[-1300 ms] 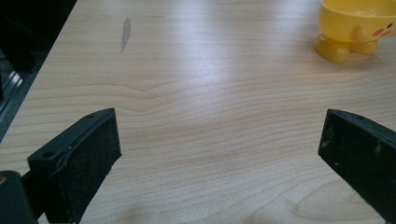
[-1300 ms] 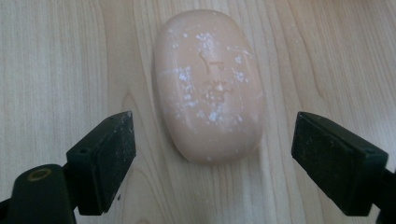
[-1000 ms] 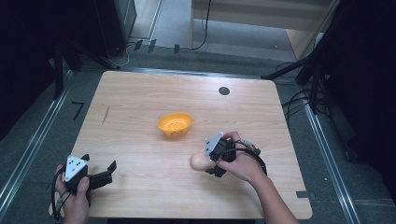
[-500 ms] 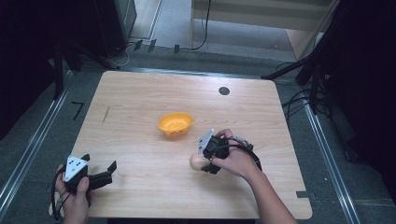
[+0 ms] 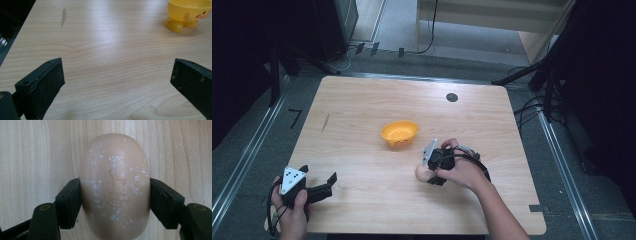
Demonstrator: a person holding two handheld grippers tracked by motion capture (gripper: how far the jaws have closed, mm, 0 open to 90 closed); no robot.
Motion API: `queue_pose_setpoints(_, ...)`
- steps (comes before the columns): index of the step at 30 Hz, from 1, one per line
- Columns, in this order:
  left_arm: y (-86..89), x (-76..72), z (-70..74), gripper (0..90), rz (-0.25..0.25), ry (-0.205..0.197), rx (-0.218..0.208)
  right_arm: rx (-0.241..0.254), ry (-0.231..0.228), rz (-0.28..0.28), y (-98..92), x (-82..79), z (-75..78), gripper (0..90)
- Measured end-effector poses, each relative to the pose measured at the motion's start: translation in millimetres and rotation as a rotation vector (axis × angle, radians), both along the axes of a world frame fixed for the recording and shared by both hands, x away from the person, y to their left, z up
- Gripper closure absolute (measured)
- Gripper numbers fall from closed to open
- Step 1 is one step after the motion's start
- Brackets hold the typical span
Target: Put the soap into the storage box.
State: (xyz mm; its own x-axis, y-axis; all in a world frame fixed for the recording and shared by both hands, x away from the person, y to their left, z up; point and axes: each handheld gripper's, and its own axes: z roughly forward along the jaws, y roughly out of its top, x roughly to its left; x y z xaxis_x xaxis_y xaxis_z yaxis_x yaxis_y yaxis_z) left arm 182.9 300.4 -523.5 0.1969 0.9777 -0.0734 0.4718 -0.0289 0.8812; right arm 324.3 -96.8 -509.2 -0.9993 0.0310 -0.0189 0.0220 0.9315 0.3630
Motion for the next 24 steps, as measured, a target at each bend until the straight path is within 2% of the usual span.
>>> queue_pose_setpoints(12,0.5,0.1,0.0,0.0,-0.002,0.0,-0.004,0.028,0.021,-0.023,-3.4,3.1,-1.6,32.7)
queue_pose_setpoints(24,0.6,0.0,-0.1,0.0,-0.005,0.002,-0.007,-0.009,0.01,0.011,0.2,3.8,-0.1,32.8)
